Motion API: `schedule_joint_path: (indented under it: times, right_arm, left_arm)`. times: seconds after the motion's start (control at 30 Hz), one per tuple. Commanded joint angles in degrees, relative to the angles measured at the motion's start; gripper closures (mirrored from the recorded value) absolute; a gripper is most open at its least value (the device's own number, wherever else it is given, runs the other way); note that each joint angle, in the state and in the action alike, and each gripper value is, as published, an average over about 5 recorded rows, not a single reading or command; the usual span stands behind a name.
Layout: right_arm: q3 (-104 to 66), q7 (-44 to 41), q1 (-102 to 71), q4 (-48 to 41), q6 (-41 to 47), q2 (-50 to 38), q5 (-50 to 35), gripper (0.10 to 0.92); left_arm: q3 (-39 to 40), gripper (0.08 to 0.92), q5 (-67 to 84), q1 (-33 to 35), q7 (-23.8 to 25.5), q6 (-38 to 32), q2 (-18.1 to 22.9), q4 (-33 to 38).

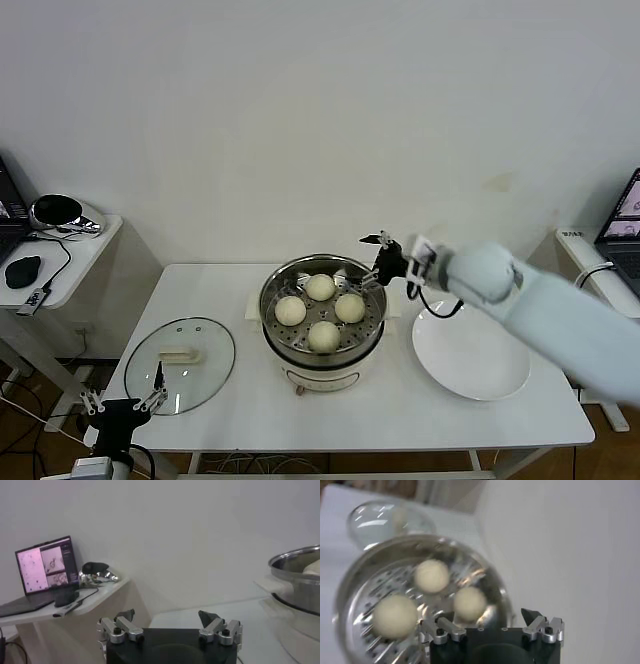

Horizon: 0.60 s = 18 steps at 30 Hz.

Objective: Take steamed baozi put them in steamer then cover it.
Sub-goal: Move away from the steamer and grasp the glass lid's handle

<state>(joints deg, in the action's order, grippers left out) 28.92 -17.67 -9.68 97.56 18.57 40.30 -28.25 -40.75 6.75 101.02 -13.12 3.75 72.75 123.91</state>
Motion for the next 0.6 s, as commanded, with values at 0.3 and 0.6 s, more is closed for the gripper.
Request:
schedule_joint_path:
  times: [0.3, 0.6]
  right_arm:
    - [-72.6, 10.0, -69.8, 7.2, -30.9, 32.2, 25.6, 0.203]
    - [-84.3, 11.4, -81.0, 11.2, -23.8, 36.0, 22.3, 0.203]
  left_arm:
    - [-4.2, 0.177, -45.0, -3.2, -4.6, -17.9, 3.4, -15.7]
    - [-6.3, 0.177, -74.9, -7.4, -8.3, -12.6, -3.9, -27.8]
